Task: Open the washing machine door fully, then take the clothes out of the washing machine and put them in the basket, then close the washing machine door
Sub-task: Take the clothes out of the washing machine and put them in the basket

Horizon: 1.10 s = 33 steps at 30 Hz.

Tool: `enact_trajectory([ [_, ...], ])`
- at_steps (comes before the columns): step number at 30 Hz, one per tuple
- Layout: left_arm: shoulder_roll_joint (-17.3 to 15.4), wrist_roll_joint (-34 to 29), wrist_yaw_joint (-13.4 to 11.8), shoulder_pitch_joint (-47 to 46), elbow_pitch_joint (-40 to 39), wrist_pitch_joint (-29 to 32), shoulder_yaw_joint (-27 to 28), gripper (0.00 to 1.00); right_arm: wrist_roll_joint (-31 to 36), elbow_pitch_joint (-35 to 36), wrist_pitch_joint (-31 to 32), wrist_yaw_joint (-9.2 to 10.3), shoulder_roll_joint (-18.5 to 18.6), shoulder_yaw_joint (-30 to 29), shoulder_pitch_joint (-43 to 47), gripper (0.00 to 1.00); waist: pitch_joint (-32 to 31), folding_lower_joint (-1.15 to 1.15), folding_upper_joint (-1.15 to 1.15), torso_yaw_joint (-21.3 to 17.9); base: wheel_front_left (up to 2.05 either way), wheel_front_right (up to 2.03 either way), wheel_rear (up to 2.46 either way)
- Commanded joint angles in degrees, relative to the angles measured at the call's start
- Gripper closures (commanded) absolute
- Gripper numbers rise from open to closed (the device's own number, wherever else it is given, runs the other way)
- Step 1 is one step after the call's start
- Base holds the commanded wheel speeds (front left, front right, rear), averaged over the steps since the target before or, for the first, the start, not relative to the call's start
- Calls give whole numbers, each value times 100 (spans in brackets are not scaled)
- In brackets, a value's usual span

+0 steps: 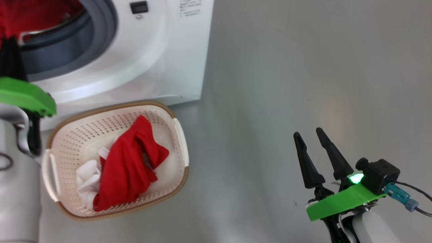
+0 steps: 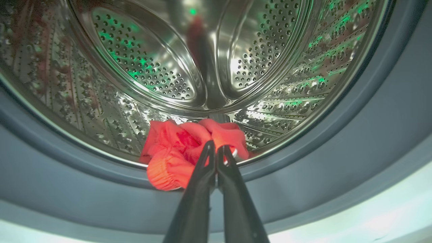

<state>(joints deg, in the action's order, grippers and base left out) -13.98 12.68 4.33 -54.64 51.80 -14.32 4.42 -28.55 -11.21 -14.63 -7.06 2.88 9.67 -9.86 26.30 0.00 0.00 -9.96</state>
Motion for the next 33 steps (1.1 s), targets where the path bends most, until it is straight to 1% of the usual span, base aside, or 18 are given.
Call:
enact_trajectory([
  [1,-149,38,76,336,-454,-67,243,100,50,106,-37,-43,20,78,149,0,-326,0,0,259,0,0,0],
  [4,68,-1,131,752,-949,-67,399,100,48,102,-37,-43,56,24,247,0,-457,0,0,361,0,0,0],
  [5,68,-1,131,752,-949,-67,399,100,48,102,-37,-43,56,24,247,0,-457,0,0,361,0,0,0],
  [6,141,-21,147,881,-1101,-67,451,100,48,103,-37,-43,66,-2,278,0,-493,0,0,397,0,0,0],
  [7,303,-30,177,1137,-1412,-67,587,100,49,99,-37,-43,79,-56,334,0,-567,0,0,458,0,0,0],
  [8,303,-30,177,1137,-1412,-67,587,100,49,99,-37,-43,79,-56,334,0,-567,0,0,458,0,0,0],
  [12,592,-91,239,1627,-1935,-67,821,100,47,95,-37,-43,106,-168,442,0,-725,0,0,559,0,0,0],
  [16,798,-249,286,2112,-2378,-67,786,100,33,113,-37,-43,161,-296,597,0,-901,0,0,655,0,0,0],
  [19,931,-239,303,2418,-2787,-67,754,100,28,127,-37,-43,210,-416,719,0,-1012,0,0,722,0,0,0],
  [25,1064,-120,313,2983,-3548,-67,676,100,28,153,-37,-43,236,-606,869,0,-1211,0,0,790,0,0,0],
  [33,1104,37,314,3546,-4573,-68,515,100,27,155,-37,-43,245,-658,922,0,-1328,0,0,810,0,0,0],
])
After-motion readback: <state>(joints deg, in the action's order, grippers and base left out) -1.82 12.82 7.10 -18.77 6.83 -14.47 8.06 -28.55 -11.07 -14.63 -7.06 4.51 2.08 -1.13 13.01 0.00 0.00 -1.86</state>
